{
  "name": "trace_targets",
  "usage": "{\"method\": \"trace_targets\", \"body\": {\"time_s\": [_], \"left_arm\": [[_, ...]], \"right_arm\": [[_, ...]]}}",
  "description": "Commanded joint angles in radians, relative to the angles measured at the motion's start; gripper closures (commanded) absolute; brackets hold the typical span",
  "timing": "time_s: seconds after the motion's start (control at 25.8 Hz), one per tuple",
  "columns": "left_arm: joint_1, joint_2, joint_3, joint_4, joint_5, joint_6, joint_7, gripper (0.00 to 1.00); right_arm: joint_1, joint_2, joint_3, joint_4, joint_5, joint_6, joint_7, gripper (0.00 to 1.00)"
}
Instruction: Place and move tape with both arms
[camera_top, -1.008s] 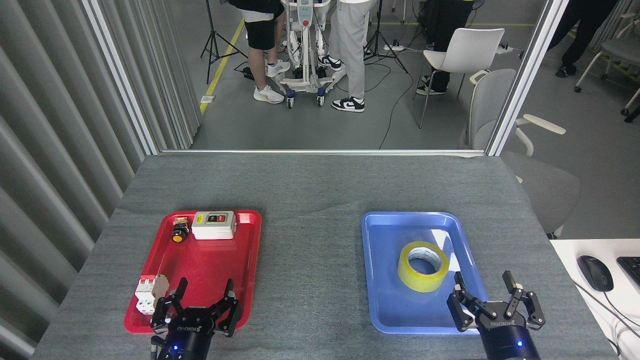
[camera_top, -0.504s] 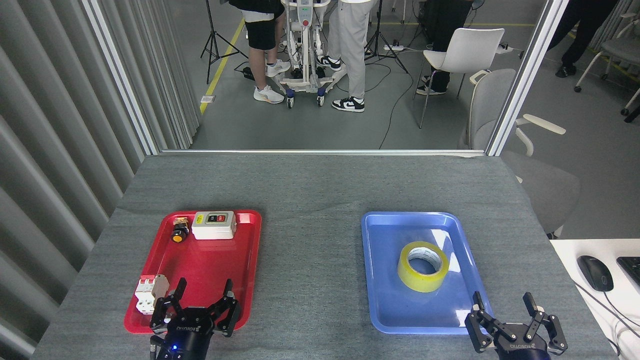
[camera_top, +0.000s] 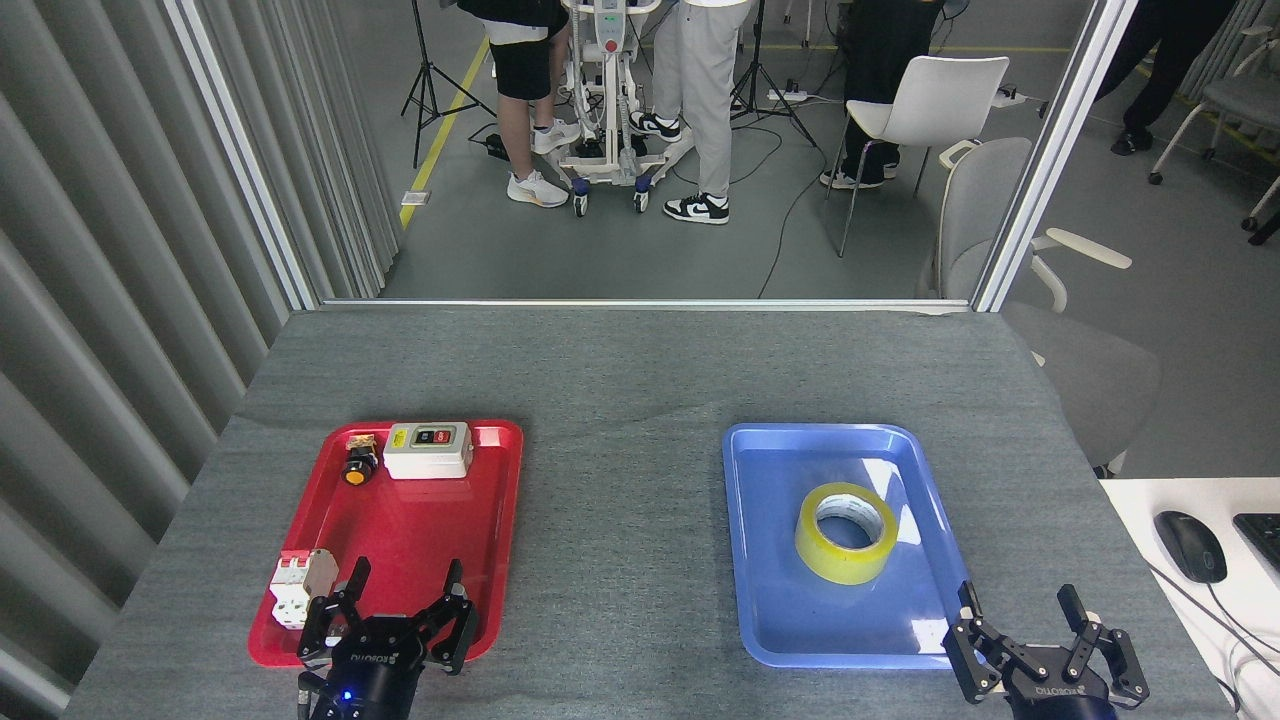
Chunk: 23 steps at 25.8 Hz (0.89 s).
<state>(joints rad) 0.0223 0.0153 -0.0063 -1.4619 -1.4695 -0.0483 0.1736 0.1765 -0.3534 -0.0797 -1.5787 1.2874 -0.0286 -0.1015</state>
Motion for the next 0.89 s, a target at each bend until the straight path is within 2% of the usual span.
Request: {"method": "trace_targets", "body": {"time_s": [0.0,0.85], "left_arm": [[-0.002,0.000,0.000,0.000,0.001,0.001,0.000,0.01],[-0.005,0.000,0.002,0.003,0.001,0.001,0.000,0.01]], "right_arm": [[0.000,0.002,0.003,0.000,0.000,0.003,-0.001,0.00],[0.003,0.002,0.006,0.000,-0.002,0.001,-0.001,0.00]]}}
